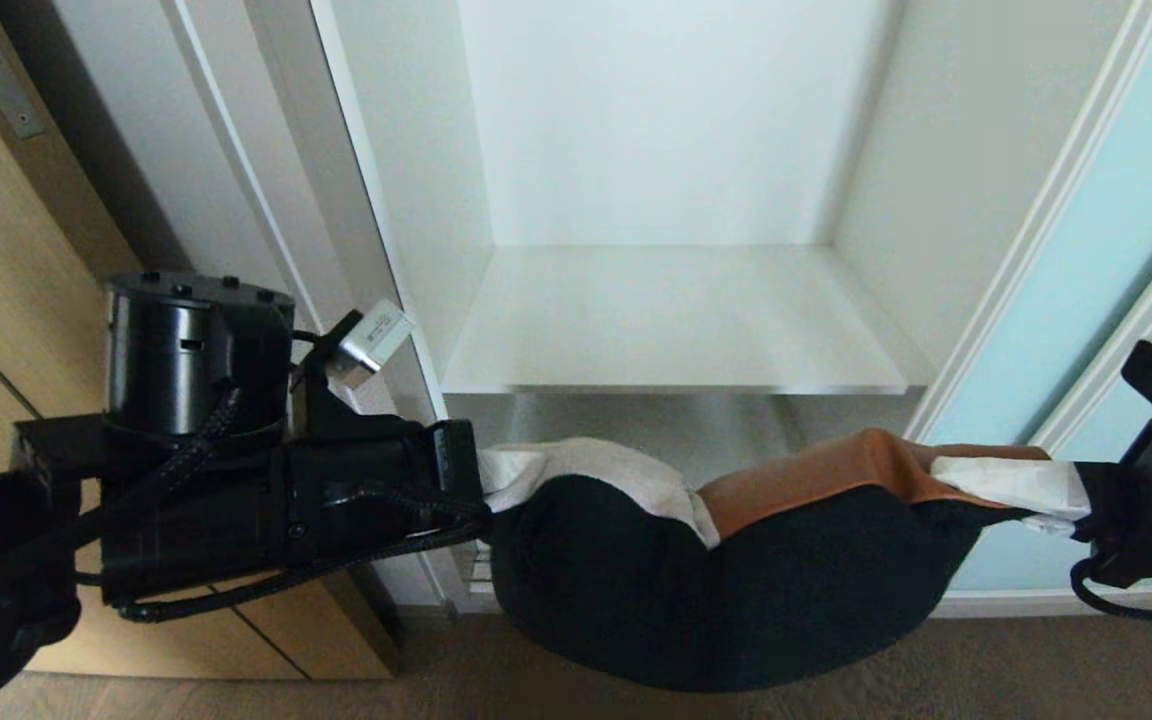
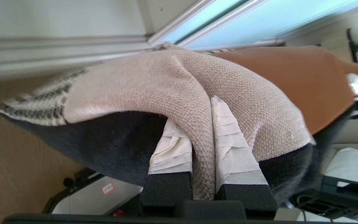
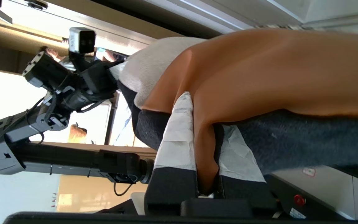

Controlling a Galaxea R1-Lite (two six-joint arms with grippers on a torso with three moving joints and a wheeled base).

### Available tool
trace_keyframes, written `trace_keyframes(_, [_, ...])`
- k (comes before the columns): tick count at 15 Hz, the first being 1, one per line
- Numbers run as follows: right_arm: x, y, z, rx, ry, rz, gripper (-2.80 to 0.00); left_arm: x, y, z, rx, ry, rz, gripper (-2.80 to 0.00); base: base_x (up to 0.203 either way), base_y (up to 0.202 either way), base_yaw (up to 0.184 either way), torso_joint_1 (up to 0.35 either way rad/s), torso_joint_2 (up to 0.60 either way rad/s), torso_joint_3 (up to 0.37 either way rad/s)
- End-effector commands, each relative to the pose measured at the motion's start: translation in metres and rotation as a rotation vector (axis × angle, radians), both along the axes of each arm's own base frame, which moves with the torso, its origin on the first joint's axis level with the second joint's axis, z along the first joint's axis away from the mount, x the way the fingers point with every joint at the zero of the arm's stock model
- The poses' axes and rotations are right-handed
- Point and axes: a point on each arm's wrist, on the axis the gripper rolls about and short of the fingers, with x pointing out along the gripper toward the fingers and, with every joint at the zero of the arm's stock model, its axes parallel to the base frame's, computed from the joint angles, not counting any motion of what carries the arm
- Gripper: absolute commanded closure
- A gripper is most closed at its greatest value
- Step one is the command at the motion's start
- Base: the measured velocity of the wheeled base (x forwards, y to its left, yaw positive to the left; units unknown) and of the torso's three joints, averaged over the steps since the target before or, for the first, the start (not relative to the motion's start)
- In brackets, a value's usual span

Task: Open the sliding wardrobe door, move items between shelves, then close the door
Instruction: Place the pillow on the lower shelf

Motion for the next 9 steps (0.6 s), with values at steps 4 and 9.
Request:
trace_keyframes(4, [-0.0043, -0.0001, -0.0002, 0.003, -0.008, 0.008, 0.00, 0.0057, -0.0043, -0.0037, -0.005, -0.001, -0.002, 0.00, 0.000, 0.000, 0.000, 0.000, 0.00, 0.000])
trace_keyframes(9, [-0.0108, 0.0043, -0.0056, -0.002, -0.003, 0.036, 0.00, 0.0076, -0.0054, -0.0040, -0.004, 0.001, 0.000, 0.00, -0.025, 0.000, 0.000, 0.001, 0.00, 0.000])
